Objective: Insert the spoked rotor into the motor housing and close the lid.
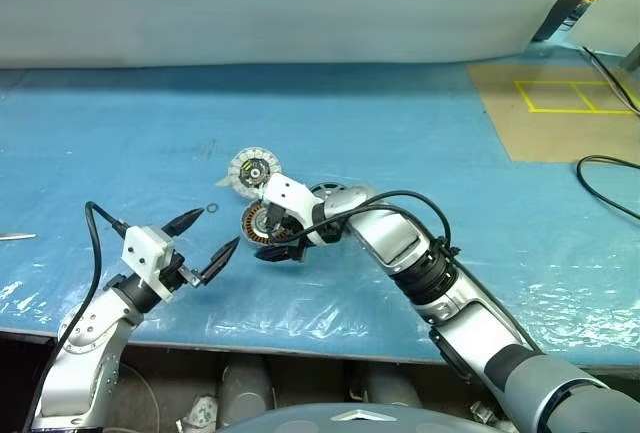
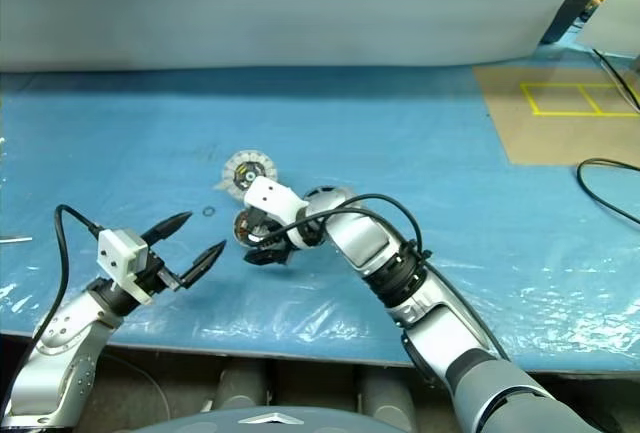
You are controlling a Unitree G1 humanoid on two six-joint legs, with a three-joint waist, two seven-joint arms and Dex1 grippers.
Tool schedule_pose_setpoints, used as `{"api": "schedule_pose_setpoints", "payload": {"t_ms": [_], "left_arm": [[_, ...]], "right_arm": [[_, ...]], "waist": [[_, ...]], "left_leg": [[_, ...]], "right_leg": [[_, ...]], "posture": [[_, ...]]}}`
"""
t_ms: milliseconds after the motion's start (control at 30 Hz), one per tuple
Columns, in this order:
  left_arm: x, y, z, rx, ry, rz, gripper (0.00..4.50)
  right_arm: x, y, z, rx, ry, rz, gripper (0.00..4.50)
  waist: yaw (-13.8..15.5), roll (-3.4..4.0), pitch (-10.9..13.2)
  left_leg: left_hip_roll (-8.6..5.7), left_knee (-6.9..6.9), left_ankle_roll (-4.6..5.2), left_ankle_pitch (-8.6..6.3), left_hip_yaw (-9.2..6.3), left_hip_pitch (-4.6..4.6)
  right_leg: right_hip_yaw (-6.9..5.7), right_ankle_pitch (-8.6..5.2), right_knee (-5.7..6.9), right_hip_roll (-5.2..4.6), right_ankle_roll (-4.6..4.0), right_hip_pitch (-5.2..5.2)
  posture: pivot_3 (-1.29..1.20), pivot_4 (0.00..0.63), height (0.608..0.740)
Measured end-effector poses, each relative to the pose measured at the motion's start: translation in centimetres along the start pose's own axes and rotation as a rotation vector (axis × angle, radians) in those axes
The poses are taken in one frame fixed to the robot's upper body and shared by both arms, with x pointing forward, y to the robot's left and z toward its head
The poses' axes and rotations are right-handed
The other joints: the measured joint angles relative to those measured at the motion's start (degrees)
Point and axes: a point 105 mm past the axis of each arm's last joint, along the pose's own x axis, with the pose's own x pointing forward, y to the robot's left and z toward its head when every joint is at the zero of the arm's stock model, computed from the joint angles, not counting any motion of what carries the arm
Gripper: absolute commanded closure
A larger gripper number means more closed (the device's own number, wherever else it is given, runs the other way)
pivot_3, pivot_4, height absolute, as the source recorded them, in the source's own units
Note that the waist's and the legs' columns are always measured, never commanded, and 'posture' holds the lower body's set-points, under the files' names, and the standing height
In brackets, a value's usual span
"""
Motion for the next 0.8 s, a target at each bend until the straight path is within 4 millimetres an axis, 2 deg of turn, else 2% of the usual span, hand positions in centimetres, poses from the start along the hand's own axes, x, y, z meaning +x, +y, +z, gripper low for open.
{"api": "schedule_pose_setpoints", "payload": {"t_ms": [133, 300, 400, 600, 800], "left_arm": [[-0.3, 0.6, 0.2, -0.003, -0.009, 0.035, 0.00], [-0.4, 2.4, 0.3, 0.017, -0.010, 0.142, 0.00], [-0.1, 3.6, -0.4, 0.036, 0.031, 0.207, 0.00], [1.9, 5.1, -1.3, 0.028, 0.079, 0.295, 0.00], [4.0, 4.9, -1.8, 0.012, 0.123, 0.307, 0.00]], "right_arm": [[-1.7, -0.7, 0.2, -0.033, -0.037, 0.001, 0.35], [-3.7, -1.2, 3.7, -0.121, -0.271, -0.022, 0.35], [-4.3, -1.9, 4.4, -0.141, -0.334, -0.070, 0.35], [-5.7, -3.7, 4.9, -0.079, -0.420, -0.154, 0.35], [-6.9, -4.9, 5.0, -0.071, -0.443, -0.230, 0.35]], "waist": [[-0.2, -0.08, 0.0], [-0.5, -0.08, 0.0], [-0.4, -0.09, 0.0], [-0.2, -0.11, 0.0], [-0.4, -0.13, 0.0]], "left_leg": [[0.04, 0.02, -0.01, 0.01, 0.00, -0.26], [0.09, 0.02, -0.08, -0.03, 0.04, -0.31], [0.07, 0.06, -0.08, -0.03, 0.06, -0.32], [0.06, 0.19, -0.08, -0.03, 0.06, -0.33], [0.06, 0.18, -0.09, -0.03, 0.06, -0.34]], "right_leg": [[-0.01, 0.02, 0.00, 0.07, -0.01, -0.26], [0.05, 0.03, 0.15, 0.17, -0.01, -0.49], [0.07, 0.03, 0.14, 0.15, -0.01, -0.48], [0.13, 0.03, 0.25, 0.15, -0.02, -0.48], [0.13, 0.12, 0.25, 0.16, 0.12, -0.49]], "posture": [[0.00, 0.150, 0.740], [0.00, 0.150, 0.740], [0.00, 0.150, 0.740], [0.00, 0.150, 0.740], [0.00, 0.150, 0.740]]}}
